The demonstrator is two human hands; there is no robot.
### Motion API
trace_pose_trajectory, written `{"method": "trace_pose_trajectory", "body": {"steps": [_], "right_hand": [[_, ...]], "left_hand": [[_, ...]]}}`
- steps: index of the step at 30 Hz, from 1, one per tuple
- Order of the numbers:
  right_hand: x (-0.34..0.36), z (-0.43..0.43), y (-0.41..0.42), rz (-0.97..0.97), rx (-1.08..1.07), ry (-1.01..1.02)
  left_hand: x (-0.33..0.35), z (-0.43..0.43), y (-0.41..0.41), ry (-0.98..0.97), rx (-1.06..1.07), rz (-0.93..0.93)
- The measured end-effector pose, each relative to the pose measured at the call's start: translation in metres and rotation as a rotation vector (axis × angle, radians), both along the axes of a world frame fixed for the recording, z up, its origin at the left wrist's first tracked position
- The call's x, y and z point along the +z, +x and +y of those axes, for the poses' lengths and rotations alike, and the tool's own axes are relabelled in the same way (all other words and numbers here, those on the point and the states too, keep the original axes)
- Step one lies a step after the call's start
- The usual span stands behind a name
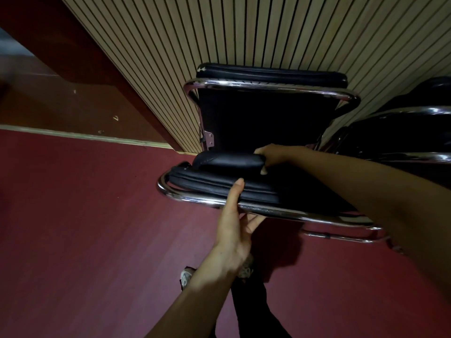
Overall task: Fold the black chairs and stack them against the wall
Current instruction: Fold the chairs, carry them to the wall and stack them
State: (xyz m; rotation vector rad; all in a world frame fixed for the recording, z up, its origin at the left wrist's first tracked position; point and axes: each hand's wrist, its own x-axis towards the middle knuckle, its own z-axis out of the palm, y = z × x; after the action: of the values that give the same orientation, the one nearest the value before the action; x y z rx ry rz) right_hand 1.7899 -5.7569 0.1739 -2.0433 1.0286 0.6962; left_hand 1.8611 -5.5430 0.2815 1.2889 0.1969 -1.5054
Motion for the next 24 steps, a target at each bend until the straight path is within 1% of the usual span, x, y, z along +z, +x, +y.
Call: {"method": "trace_pose_trajectory", "body": {"steps": [2, 4, 5, 8, 10, 12, 14, 16, 18, 22, 24], "right_hand": [[0.017, -0.003, 0.003, -0.018, -0.006, 0.049], [0.041, -0.006, -0.002, -0.082, -0.057, 0.099], [0.054, -0.007, -0.009, -0.124, -0.086, 0.093], [0.094, 0.001, -0.047, -0.213, -0.177, -0.005], [0.116, 0.013, -0.080, -0.229, -0.253, -0.077], [0.127, 0.026, -0.114, -0.238, -0.388, -0.117], [0.127, 0.039, -0.136, -0.265, -0.544, -0.165], [0.118, 0.047, -0.146, -0.354, -0.648, -0.209], [0.105, 0.043, -0.147, -0.429, -0.671, -0.246], [0.080, 0.020, -0.144, -0.436, -0.702, -0.315], [0.082, 0.017, -0.139, -0.442, -0.716, -0.402]], "left_hand": [[0.000, 0.000, -0.003, -0.007, 0.008, -0.017], [0.001, -0.005, -0.005, -0.004, 0.024, -0.017], [0.000, -0.009, -0.005, 0.003, 0.036, -0.008], [-0.003, -0.025, -0.002, -0.008, 0.030, -0.006], [-0.006, -0.040, 0.000, -0.021, 0.039, -0.004], [-0.009, -0.058, 0.002, -0.031, 0.054, -0.001], [-0.013, -0.078, 0.004, -0.032, 0.067, 0.002], [-0.016, -0.097, 0.005, -0.029, 0.068, 0.013], [-0.017, -0.114, 0.007, -0.018, 0.075, 0.015], [-0.023, -0.139, 0.015, -0.010, 0.073, 0.015], [-0.024, -0.145, 0.017, 0.001, 0.048, -0.003]]}}
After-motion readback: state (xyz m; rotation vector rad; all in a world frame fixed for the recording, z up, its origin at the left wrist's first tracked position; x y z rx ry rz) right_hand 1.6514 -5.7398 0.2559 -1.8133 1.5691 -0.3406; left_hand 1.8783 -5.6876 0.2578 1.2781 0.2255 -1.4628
